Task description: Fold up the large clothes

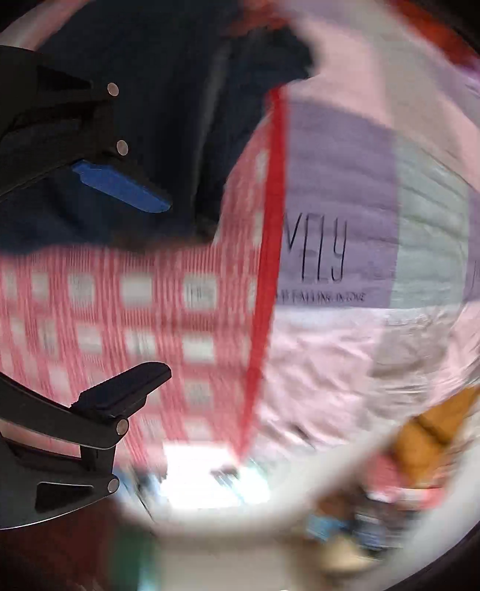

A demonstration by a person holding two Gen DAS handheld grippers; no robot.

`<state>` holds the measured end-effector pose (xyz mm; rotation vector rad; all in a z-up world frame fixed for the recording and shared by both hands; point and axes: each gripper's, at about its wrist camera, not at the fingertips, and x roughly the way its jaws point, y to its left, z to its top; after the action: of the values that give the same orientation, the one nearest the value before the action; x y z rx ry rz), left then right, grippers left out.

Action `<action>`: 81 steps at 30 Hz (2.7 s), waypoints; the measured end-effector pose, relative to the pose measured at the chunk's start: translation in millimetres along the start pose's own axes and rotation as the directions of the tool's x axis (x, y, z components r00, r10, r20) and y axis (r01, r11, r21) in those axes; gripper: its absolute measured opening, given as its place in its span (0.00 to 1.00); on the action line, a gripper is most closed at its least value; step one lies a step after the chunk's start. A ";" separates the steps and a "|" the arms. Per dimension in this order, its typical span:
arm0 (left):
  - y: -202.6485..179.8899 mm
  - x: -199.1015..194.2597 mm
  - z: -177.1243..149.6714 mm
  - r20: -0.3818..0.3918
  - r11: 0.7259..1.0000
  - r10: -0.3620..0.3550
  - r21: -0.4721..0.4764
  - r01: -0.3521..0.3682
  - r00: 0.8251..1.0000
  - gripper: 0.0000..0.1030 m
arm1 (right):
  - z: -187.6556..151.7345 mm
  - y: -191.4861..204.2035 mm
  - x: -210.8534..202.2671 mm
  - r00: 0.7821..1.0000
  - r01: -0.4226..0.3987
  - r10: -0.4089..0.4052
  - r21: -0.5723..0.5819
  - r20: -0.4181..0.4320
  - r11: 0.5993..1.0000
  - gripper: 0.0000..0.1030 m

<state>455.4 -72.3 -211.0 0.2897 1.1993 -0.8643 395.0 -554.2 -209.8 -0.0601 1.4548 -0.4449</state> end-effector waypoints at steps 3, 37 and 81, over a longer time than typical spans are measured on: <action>-14.7 13.3 -8.2 0.008 1.000 0.012 -0.006 -0.012 1.000 0.99 | -4.8 -23.4 -46.6 0.955 -0.190 0.163 0.091 0.248 0.978 0.84; -2.5 62.4 20.4 0.261 0.965 0.225 -0.194 -0.177 0.939 1.00 | -97.2 176.3 -27.8 0.864 -0.246 0.219 0.001 0.453 0.969 0.97; 126.0 103.6 27.7 0.056 0.808 0.473 -0.426 -0.407 0.879 1.00 | -41.6 76.5 62.2 0.923 -0.189 0.075 0.274 0.378 0.943 0.95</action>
<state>575.0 -51.0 -323.4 0.1474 1.0677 -0.2128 377.6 -495.0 -297.2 0.1969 1.0053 -0.5125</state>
